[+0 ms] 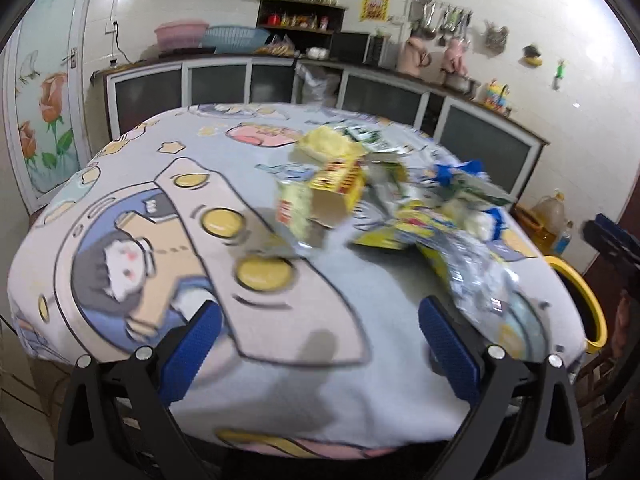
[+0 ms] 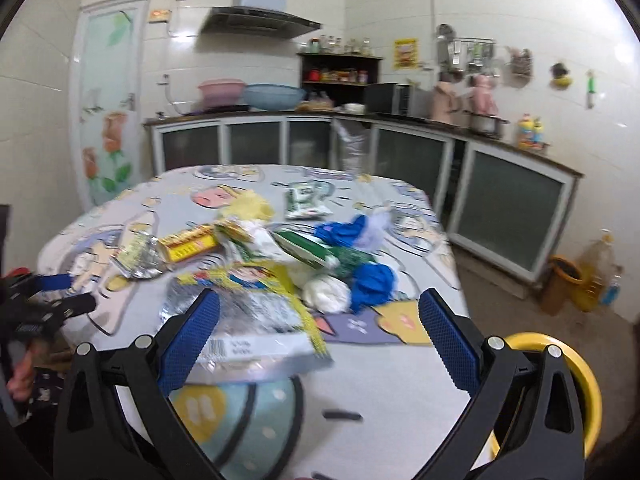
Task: Collect trash
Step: 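Grasp the yellow snack wrapper with the left tool while the right tool grasps the green milk carton, then carry both items to the yellow-rimmed bin and open both tools over it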
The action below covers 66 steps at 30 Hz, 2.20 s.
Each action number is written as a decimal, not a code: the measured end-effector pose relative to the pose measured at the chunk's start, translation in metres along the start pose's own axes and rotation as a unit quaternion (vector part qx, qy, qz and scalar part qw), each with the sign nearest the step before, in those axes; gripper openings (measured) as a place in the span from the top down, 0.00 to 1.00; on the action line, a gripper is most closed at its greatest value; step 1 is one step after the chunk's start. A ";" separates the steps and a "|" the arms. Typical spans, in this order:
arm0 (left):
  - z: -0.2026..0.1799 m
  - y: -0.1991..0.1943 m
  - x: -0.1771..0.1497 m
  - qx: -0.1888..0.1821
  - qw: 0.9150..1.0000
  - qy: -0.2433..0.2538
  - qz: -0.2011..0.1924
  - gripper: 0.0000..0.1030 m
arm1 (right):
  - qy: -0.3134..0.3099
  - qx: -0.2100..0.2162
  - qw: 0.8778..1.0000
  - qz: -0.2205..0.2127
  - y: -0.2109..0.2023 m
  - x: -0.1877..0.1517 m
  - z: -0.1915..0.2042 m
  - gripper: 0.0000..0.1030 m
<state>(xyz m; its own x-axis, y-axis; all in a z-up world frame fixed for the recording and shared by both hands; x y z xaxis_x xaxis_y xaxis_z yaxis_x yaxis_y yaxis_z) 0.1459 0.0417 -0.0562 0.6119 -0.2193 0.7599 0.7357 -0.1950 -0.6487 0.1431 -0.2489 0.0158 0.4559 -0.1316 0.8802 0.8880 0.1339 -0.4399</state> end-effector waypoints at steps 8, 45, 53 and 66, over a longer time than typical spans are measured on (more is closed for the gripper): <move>0.036 0.020 0.025 0.024 0.999 0.038 0.019 0.08 | -0.038 0.049 0.997 0.035 0.032 0.015 0.015 0.07; 0.035 0.139 0.054 -0.073 0.988 0.030 0.129 0.32 | -0.171 0.015 0.964 0.204 0.179 0.013 0.011 0.53; 0.045 0.128 0.063 -0.074 0.989 0.015 0.129 0.85 | -0.129 0.026 0.974 0.183 0.171 0.035 0.012 0.70; 0.079 0.039 0.091 -0.044 0.998 0.001 0.048 0.87 | 0.009 0.169 0.975 0.146 0.101 0.102 0.030 0.76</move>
<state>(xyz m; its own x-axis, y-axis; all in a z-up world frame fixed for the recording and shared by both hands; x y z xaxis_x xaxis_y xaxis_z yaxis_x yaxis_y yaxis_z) 0.2526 0.0894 -0.0091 0.6775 -0.2428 0.6943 0.6456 -0.2561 -0.7195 0.2776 -0.2198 0.0669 0.6894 -0.0555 0.7222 0.6514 0.4837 -0.5846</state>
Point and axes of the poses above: each gripper's, at about its wrist camera, not at the fingertips, and y roughly the way its jaws point, z to its left, x to its top, the point moved 7 cm from there along y, roughly the way its jaws point, and after that the axes turned 13 degrees about y, right-handed, at the moved point
